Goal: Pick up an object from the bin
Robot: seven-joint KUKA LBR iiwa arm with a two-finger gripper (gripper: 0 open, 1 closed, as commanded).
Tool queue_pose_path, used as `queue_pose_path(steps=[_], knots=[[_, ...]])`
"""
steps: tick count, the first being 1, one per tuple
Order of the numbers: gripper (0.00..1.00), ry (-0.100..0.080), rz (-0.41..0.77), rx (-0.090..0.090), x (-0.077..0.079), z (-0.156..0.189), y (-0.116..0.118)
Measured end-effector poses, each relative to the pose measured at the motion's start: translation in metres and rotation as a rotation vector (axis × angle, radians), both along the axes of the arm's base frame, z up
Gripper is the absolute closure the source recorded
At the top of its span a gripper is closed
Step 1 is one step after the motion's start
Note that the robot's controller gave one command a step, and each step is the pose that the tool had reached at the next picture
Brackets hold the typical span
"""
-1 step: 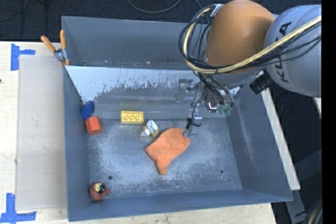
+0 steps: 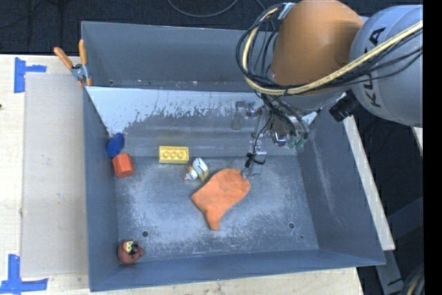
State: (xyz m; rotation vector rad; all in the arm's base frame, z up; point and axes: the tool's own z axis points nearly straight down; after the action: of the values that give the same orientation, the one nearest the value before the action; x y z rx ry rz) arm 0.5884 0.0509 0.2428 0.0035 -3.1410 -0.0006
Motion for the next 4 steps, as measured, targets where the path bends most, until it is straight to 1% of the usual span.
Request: queue_pose_path(steps=[1, 2, 3, 4], knots=[[0.00, 0.001, 0.099, 0.000, -0.007, -0.053, 0.001], [0.00, 0.003, 0.302, 0.001, -0.028, -0.084, 0.004], [0.00, -0.002, 0.321, 0.000, -0.001, -0.101, -0.022], [0.00, -0.001, 0.387, 0.001, -0.015, -0.151, -0.016]])
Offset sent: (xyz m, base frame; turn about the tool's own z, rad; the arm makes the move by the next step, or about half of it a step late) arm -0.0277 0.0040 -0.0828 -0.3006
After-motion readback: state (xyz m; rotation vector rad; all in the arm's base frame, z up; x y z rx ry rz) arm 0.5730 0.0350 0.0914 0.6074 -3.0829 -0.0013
